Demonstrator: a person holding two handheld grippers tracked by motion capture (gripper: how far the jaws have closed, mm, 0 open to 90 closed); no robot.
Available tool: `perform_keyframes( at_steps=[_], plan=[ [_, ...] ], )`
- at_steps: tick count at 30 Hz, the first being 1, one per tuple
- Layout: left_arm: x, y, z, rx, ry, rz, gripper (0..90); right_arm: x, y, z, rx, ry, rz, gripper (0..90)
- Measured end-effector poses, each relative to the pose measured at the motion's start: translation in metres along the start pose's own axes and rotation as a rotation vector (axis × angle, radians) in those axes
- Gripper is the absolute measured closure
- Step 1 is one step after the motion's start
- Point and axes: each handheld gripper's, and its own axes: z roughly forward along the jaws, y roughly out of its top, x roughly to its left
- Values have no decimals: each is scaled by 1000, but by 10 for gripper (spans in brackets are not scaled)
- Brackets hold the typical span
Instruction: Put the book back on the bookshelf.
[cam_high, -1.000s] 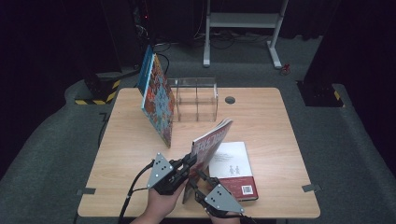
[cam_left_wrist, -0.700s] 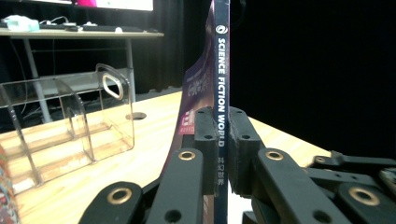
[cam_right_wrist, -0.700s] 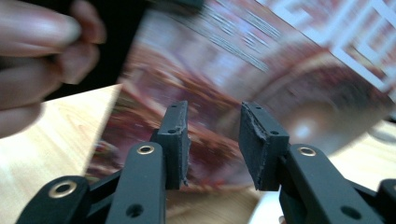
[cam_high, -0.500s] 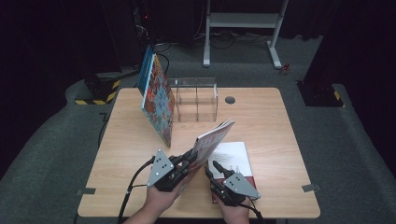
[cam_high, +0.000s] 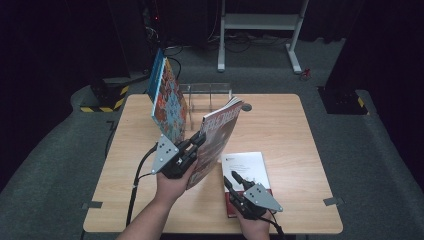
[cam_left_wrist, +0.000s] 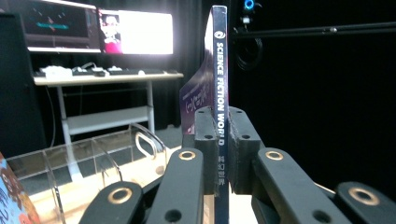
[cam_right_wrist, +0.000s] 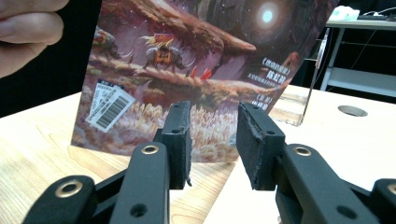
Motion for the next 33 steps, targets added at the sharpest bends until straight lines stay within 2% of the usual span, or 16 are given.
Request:
perform_keyframes(
  at_steps=[2,5,11,17,21,26,28,33],
  plan=[
    [0,-5,0,3,9,16,844,0,0,0,-2,0,-2,656],
    [5,-11,-4,-5,13,3,844,0,0,0,-3,-1,-5,659],
    [15,-17,-27,16,6,-31,841,1,-1,0,4,3,-6,658],
    [20,-27,-52,50,-15,-32,840,1,-1,1,9,4,-9,656],
    [20,-36,-67,59,-11,-31,840,2,-3,4,20,7,-10,651],
    [22,-39,-75,79,-14,-13,839,0,-3,5,44,20,4,641],
    [21,-40,-78,83,-13,4,839,-2,-3,6,56,15,0,633],
    [23,-43,-83,88,-3,2,838,-15,1,8,111,-10,-18,620]
  ],
)
